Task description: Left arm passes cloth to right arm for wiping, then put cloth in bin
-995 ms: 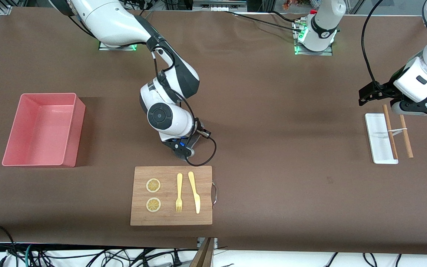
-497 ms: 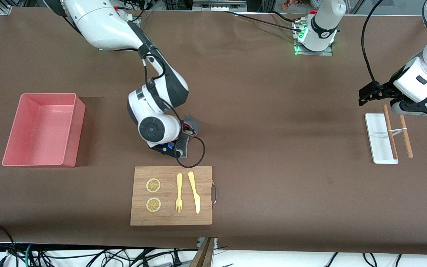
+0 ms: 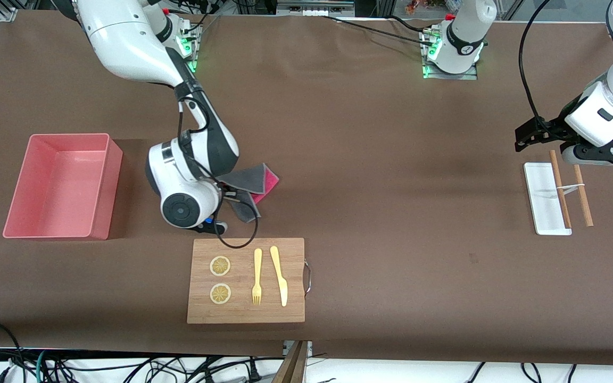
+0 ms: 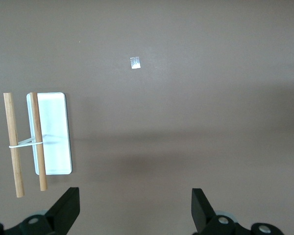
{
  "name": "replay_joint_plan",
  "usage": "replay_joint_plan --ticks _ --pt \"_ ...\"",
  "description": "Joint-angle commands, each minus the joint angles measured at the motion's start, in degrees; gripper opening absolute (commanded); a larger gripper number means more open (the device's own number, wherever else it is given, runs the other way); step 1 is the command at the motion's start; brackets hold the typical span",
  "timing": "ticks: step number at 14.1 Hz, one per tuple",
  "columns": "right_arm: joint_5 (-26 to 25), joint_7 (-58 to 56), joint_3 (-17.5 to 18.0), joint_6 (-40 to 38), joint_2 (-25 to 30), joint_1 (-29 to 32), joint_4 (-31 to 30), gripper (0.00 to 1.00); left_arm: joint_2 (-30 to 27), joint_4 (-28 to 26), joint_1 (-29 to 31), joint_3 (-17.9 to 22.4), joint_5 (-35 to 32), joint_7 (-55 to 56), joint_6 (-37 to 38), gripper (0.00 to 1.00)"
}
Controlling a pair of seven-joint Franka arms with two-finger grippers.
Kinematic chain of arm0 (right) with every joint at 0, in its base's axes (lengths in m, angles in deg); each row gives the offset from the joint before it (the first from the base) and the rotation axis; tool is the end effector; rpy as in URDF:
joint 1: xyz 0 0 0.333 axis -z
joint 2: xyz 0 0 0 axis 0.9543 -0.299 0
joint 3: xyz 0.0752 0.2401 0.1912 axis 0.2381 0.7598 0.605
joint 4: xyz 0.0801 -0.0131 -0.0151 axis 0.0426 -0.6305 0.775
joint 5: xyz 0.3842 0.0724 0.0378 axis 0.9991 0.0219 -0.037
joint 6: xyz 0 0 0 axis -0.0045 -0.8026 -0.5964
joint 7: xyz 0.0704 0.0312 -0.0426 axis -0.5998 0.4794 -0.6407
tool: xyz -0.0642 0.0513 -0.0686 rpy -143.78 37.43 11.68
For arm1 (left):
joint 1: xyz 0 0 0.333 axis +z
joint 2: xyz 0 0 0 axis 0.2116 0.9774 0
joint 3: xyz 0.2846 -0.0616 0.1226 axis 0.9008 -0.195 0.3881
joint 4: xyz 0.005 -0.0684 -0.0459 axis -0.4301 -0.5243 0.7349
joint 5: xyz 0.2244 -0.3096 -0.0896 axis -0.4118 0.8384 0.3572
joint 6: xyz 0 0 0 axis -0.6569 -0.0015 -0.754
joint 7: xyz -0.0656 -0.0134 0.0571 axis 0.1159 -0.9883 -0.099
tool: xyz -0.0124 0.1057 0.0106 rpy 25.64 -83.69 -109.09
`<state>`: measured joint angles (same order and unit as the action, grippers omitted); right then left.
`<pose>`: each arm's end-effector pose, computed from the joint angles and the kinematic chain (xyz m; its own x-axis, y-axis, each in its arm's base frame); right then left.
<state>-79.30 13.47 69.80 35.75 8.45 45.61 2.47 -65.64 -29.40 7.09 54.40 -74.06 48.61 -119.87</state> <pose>0.6339 0.2655 0.2582 0.8923 -0.1637 -0.4208 -0.1018 -0.9809 0.1657 0.5655 -0.0361 0.5676 0.9990 -0.0261 -0.0350 -0.0261 -0.9997 0.0021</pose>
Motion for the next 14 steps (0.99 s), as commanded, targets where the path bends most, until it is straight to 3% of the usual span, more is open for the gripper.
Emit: replay_joint_plan --ticks 1,7,11,14 --pt "-1.3 -7.8 -3.5 -2.0 -0.1 0.7 -0.3 0.00 -0.1 0.1 0.0 -0.3 -1.5 0.6 0.5 1.00" --pt "-1.5 -26.3 -13.4 -2.0 -0.1 1.1 -2.7 0.00 1.6 3.4 0.8 0.0 -1.5 -0.7 1.2 1.00" --pt "-1.4 -33.3 -16.7 -4.2 1.3 2.7 -2.9 0.00 1.7 3.6 0.8 0.0 -1.5 -0.8 1.2 1.00" --pt "-1.4 -34.5 -16.7 -9.1 7.2 4.3 -2.2 0.00 1.7 3.7 0.7 -0.1 -1.5 -0.8 1.2 1.00"
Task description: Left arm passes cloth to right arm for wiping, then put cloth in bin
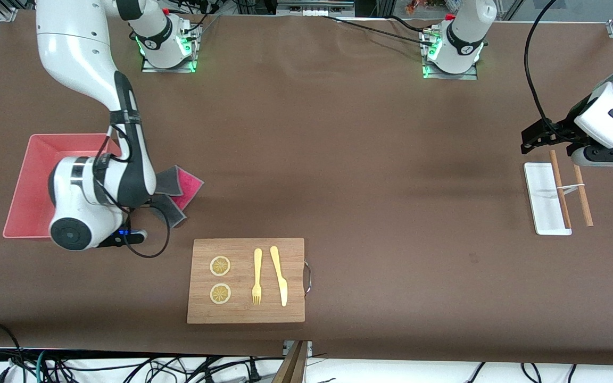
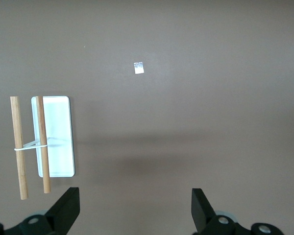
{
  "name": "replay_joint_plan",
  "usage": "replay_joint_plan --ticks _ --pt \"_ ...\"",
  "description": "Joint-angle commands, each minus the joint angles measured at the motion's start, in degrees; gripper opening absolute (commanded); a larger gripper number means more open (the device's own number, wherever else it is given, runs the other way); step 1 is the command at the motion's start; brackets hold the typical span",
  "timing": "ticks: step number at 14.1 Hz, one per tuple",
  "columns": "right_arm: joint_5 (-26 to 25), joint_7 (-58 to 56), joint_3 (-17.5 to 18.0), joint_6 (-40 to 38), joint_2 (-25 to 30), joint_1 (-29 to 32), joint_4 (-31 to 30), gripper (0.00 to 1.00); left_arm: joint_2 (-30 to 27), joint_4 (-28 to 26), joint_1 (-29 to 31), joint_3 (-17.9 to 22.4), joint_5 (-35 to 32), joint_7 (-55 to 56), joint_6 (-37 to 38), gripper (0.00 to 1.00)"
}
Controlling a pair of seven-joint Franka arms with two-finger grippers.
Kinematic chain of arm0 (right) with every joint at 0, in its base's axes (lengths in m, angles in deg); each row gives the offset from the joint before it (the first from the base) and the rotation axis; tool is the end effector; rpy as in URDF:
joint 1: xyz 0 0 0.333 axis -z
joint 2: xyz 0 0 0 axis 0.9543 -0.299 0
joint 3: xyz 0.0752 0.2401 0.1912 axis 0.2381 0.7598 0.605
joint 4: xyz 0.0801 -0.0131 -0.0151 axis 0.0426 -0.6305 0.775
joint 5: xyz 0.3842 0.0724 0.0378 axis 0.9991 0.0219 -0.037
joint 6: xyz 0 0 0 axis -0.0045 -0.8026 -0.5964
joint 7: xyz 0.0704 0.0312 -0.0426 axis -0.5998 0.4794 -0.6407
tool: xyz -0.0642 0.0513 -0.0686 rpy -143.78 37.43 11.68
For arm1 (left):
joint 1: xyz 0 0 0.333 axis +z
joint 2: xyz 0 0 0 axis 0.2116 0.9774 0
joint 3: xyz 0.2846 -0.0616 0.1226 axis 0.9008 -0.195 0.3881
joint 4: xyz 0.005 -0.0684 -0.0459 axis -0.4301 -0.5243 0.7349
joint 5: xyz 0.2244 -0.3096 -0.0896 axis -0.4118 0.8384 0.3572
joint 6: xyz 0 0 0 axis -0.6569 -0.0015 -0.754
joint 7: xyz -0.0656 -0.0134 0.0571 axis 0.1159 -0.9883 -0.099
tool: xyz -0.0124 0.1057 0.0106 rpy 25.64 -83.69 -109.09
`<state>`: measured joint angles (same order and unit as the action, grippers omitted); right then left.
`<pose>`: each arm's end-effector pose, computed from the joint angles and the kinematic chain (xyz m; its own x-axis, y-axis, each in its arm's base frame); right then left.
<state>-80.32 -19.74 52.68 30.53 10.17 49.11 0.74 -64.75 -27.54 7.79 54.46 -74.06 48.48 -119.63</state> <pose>0.6686 0.0643 0.2905 0.8671 0.0628 -0.4941 0.1346 -0.9847 0.1111 0.5716 -0.0290 0.5739 0.9996 -0.0152 -0.0222 -0.0152 -0.9999 0.0021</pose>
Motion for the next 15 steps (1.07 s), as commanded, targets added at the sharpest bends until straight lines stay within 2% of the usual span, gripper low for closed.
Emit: replay_joint_plan --ticks 1,5,9,13,15 --pt "-0.3 -1.1 0.8 -5.8 7.9 1.4 -0.3 0.00 0.8 1.8 0.0 -0.1 -1.5 -0.6 1.0 1.00" --pt "-2.2 -1.5 1.1 -11.9 16.5 3.2 1.3 0.00 0.8 1.8 0.0 -0.2 -1.5 -0.6 1.0 1.00" --pt "-6.6 -10.4 1.1 -15.2 21.8 7.9 1.2 0.00 0.8 1.8 0.0 -0.2 -1.5 -0.6 1.0 1.00" --pt "-12.2 -23.7 0.4 -15.0 23.6 13.6 0.2 0.00 0.8 1.8 0.0 -0.2 -1.5 -0.6 1.0 1.00" --pt "-13.9 -25.1 0.4 -13.6 23.7 16.3 -2.7 0.00 0.8 1.8 0.0 -0.2 -1.5 -0.6 1.0 1.00"
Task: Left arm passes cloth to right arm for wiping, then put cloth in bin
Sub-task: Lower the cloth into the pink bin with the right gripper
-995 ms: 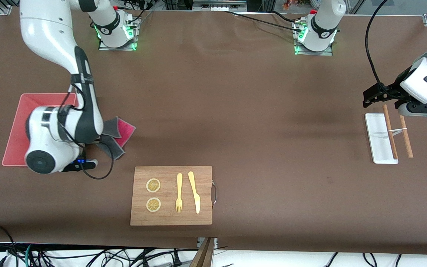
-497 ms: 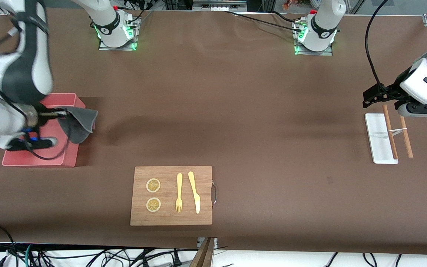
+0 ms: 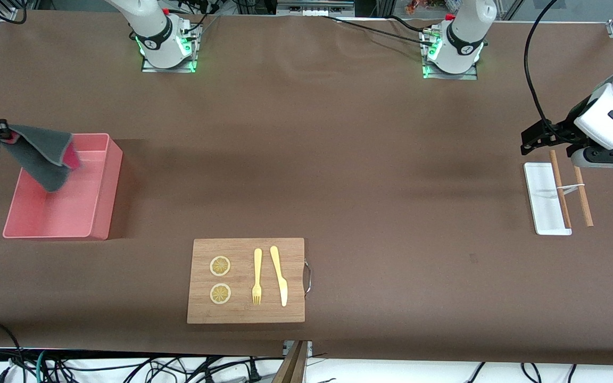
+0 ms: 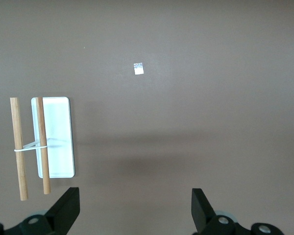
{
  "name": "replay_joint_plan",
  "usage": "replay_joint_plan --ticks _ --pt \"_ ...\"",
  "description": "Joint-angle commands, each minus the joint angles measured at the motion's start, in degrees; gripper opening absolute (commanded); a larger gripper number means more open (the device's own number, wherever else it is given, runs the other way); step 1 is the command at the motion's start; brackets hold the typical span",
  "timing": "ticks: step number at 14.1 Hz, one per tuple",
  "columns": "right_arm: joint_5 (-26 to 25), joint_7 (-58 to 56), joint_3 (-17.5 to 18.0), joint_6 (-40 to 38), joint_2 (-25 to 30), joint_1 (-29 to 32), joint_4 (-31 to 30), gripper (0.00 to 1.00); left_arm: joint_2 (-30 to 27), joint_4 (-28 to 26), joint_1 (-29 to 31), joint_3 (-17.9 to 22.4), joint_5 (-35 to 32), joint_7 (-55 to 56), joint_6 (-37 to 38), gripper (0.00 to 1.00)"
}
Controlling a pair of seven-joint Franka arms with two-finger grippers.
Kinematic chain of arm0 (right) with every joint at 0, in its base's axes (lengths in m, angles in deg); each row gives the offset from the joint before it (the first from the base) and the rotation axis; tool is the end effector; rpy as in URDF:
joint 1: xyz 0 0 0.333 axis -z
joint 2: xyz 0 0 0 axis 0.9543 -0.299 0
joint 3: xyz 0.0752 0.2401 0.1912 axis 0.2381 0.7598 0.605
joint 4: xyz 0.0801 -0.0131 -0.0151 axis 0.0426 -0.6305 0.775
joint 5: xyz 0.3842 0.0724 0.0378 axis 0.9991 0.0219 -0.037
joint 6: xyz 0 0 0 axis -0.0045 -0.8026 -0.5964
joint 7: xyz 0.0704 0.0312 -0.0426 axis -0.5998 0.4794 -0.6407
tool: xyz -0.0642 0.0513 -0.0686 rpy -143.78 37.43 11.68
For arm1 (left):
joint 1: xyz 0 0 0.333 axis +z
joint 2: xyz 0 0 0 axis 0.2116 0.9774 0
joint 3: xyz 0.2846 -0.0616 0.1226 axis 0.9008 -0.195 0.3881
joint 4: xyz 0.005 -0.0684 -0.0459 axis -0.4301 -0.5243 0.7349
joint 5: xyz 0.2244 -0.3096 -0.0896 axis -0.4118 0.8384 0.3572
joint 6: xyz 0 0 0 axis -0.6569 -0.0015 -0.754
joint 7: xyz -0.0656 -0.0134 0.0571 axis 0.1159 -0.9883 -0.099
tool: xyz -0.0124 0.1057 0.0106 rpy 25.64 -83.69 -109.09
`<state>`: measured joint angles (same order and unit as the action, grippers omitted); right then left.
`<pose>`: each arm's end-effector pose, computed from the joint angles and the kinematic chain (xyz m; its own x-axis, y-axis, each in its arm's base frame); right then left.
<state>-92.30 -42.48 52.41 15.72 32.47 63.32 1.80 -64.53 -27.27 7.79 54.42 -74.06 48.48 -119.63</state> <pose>0.5956 -0.1268 0.5332 0.8796 0.2023 -0.4304 0.2323 -0.9725 0.0175 0.5728 -0.0295 0.5739 0.9996 -0.0159 -0.0214 -0.0159 -0.9999 0.0021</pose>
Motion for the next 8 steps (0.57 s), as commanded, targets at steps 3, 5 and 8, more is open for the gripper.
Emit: replay_joint_plan --ticks 3,5,8 --pt "-1.9 -2.3 0.7 8.7 3.8 3.7 -13.9 0.00 0.6 1.6 0.0 -0.1 -1.5 -0.6 1.0 1.00" --pt "-1.7 -1.2 0.7 12.4 4.2 3.8 -18.0 0.00 0.6 1.6 0.0 -0.1 -1.5 -0.6 1.0 1.00" --pt "-1.3 -1.0 0.8 20.0 4.0 3.8 -24.1 0.00 0.6 1.6 0.0 -0.1 -1.5 -0.6 1.0 1.00"
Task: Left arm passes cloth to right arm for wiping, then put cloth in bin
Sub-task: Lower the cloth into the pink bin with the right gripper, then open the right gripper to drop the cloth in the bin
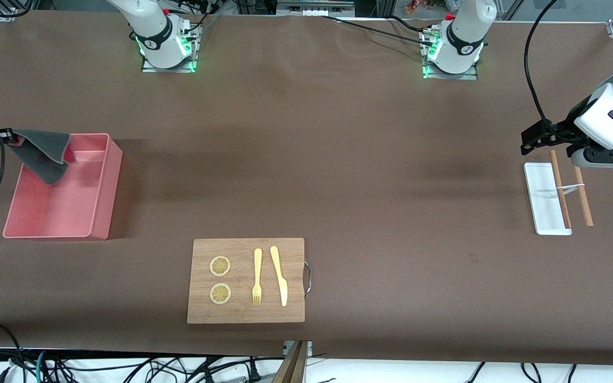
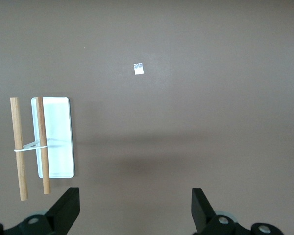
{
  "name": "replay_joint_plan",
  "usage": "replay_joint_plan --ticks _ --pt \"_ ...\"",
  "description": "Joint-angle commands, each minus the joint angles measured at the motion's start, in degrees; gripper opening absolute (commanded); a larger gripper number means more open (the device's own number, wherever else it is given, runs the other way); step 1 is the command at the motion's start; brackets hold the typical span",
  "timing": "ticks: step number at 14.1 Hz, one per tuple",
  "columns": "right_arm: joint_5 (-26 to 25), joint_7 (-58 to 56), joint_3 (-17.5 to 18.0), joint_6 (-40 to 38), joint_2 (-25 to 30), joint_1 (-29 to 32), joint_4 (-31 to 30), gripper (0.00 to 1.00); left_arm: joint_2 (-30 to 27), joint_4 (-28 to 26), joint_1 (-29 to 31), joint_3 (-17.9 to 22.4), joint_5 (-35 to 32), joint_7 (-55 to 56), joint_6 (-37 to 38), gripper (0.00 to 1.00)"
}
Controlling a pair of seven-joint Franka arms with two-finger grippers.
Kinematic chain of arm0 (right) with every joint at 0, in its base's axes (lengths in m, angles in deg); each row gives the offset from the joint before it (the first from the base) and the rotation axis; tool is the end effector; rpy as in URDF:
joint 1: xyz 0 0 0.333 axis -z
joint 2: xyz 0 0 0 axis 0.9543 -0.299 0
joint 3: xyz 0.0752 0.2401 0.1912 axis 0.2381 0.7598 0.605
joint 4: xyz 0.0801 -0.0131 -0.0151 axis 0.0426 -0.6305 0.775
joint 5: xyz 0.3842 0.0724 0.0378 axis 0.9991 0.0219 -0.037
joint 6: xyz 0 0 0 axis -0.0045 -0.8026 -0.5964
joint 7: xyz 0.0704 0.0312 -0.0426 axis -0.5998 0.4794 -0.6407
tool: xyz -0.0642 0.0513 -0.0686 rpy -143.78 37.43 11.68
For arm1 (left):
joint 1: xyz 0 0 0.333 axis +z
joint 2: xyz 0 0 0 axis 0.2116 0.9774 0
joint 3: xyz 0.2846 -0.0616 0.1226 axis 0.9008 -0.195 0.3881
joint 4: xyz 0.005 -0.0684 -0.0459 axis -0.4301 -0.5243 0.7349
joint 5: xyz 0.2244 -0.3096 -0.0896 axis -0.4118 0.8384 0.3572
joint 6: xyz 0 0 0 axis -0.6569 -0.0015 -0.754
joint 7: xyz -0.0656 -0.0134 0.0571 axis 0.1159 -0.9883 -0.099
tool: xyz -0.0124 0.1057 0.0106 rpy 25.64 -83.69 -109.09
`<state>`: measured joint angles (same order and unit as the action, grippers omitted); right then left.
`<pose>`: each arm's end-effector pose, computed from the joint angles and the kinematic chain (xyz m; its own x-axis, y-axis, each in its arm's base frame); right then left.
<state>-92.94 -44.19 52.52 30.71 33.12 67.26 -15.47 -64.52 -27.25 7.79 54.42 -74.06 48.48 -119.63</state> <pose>0.5750 -0.1812 0.4211 0.8679 0.1932 -0.4576 0.2118 -0.9773 -0.0109 0.5729 -0.0295 0.5740 0.9996 -0.0159 -0.0212 -0.0159 -0.9999 0.0021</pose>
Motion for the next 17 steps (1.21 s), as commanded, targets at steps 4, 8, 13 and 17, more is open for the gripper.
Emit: replay_joint_plan --ticks 4,8,13,17 --pt "1.4 3.1 0.7 14.7 2.3 -0.2 -13.4 0.00 0.6 1.6 0.0 -0.1 -1.5 -0.6 1.0 1.00" --pt "4.3 3.2 0.9 20.6 -1.5 -0.4 -13.9 0.00 0.6 1.6 0.0 -0.1 -1.5 -0.6 1.0 1.00" --pt "7.4 3.1 1.1 28.8 -6.9 -0.4 -16.0 0.00 0.6 1.6 0.0 -0.1 -1.5 -0.6 1.0 1.00" --pt "9.5 2.6 1.1 32.1 -8.4 -0.4 -17.6 0.00 0.6 1.6 0.0 -0.1 -1.5 -0.6 1.0 1.00"
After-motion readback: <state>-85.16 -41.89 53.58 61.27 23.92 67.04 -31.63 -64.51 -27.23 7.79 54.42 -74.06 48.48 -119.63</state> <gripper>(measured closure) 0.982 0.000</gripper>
